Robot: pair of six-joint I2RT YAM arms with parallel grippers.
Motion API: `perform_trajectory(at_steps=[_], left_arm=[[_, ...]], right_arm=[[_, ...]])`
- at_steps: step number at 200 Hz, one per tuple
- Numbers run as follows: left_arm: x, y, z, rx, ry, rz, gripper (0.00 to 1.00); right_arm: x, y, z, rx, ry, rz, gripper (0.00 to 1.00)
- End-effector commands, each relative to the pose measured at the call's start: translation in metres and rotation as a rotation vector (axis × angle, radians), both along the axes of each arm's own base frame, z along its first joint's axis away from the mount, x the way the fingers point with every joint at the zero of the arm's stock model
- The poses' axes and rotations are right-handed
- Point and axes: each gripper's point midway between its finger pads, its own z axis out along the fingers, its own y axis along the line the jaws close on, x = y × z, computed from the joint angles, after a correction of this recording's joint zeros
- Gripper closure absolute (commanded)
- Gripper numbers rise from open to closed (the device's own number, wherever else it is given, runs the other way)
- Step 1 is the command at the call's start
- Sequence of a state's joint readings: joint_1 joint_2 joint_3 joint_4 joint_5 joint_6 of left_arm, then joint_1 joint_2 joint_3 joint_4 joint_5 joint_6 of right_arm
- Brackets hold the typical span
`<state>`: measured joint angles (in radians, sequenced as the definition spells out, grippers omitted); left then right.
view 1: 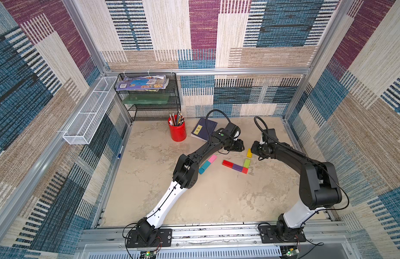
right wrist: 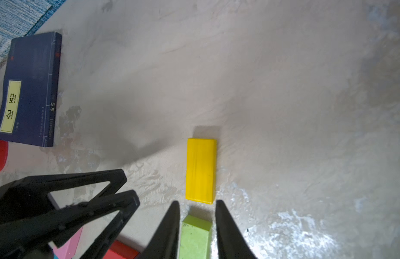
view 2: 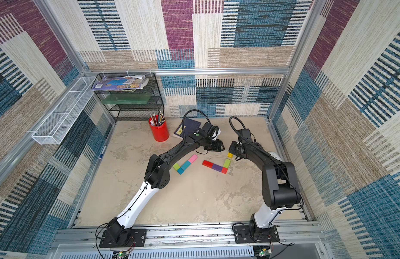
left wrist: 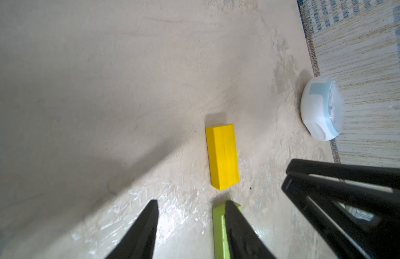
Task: Assemble the letter v with building blocks
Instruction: Assemble the building block at the center of the board.
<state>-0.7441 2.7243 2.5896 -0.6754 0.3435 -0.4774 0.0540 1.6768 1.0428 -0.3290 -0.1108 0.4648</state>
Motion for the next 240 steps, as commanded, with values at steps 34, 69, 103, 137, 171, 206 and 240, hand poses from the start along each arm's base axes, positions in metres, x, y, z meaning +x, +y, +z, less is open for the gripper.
perform_trajectory(at_steps=[34,69,103,137,171,206,240], left_arm=[[0.002,-0.024,-0.008,-0.061,0.008,0.032,0.81],[0.005,-0.026,-0.014,-0.07,0.02,0.06,0.92],[0.005,-0.031,-0.018,-0.098,0.041,0.069,0.92],[0.004,-0.035,-0.023,-0.126,0.068,0.072,0.93],[0.003,-0.039,-0.028,-0.141,0.085,0.07,0.92],[0.001,-0.041,-0.03,-0.15,0.097,0.062,0.92],[-0.005,-0.041,-0.032,-0.148,0.12,0.047,0.96]], right_arm=[[0.003,-0.006,-0.027,0.063,0.024,0.028,0.97],[0.006,-0.005,-0.044,0.095,0.048,0.041,0.98],[0.006,-0.003,-0.05,0.111,0.058,0.049,0.99],[0.004,0.002,-0.057,0.131,0.069,0.063,0.99],[0.002,0.006,-0.064,0.144,0.081,0.073,0.99],[-0.001,0.007,-0.068,0.146,0.09,0.073,0.99],[-0.003,0.008,-0.069,0.148,0.094,0.075,0.99]])
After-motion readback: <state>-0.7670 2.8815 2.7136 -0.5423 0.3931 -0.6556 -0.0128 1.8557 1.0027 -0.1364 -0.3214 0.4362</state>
